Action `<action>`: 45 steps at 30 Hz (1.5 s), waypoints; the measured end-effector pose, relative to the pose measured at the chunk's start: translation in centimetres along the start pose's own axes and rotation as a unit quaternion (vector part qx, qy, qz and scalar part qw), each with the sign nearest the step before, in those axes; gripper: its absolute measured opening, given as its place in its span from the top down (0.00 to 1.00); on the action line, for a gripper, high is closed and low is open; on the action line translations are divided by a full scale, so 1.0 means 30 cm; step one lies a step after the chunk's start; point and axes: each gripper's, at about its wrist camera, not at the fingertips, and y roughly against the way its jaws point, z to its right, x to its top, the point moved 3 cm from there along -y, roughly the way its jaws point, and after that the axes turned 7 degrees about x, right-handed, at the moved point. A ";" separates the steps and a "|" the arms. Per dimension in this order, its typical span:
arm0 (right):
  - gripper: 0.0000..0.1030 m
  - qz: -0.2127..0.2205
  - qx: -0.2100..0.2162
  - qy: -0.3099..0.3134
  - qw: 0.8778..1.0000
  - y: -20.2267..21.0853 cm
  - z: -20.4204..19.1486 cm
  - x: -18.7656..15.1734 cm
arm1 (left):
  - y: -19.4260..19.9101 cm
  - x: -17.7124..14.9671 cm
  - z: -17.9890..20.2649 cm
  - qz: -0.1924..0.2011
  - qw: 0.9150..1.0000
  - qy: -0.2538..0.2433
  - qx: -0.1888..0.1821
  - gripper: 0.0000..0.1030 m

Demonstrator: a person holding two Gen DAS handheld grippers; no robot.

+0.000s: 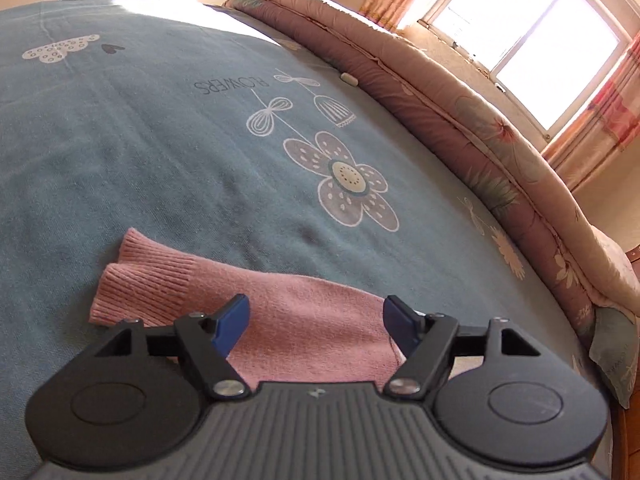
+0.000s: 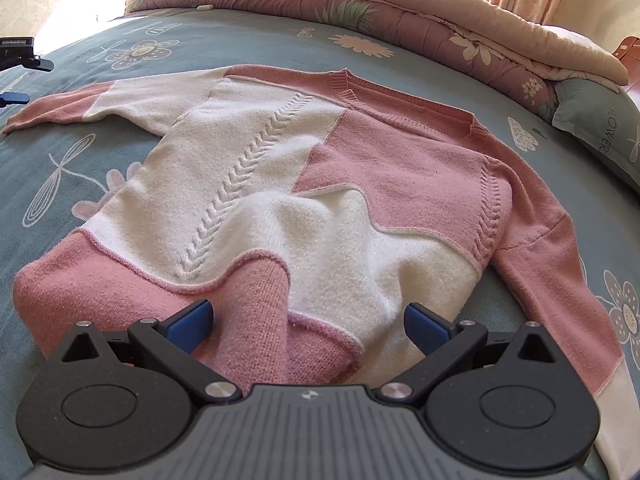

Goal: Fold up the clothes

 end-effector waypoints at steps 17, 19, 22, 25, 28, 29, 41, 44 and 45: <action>0.00 -0.006 0.004 0.001 1.000 -0.033 -0.002 -0.011 | -0.092 -0.061 0.246 0.033 0.982 -0.185 0.020 0.28; 0.00 -0.006 0.005 0.001 1.000 -0.032 0.000 -0.011 | -0.108 -0.069 0.245 0.032 0.981 -0.186 0.049 0.28; 0.00 -0.006 0.010 -0.002 1.000 -0.031 0.008 -0.010 | -0.116 -0.068 0.219 0.041 0.975 -0.188 0.115 0.28; 0.00 -0.007 0.014 -0.006 1.000 -0.037 0.014 -0.013 | -0.117 -0.074 0.204 0.049 0.965 -0.194 0.167 0.32; 0.00 -0.010 0.012 -0.009 1.000 -0.049 0.014 -0.020 | -0.064 -0.143 0.325 0.045 0.965 -0.249 0.070 0.30; 0.00 -0.010 0.010 -0.008 1.000 -0.053 0.010 -0.023 | -0.055 -0.179 0.376 0.040 0.960 -0.273 0.042 0.28; 0.00 -0.003 0.014 -0.007 1.000 -0.067 0.017 -0.039 | -0.096 -0.367 0.472 0.014 0.920 -0.390 0.048 0.19; 0.00 -0.004 0.016 -0.017 1.000 -0.066 0.023 -0.031 | -0.016 -0.359 0.477 -0.002 0.921 -0.387 0.048 0.22; 0.00 -0.004 0.017 -0.022 1.000 -0.064 0.025 -0.027 | 0.019 -0.360 0.485 -0.006 0.921 -0.388 0.043 0.22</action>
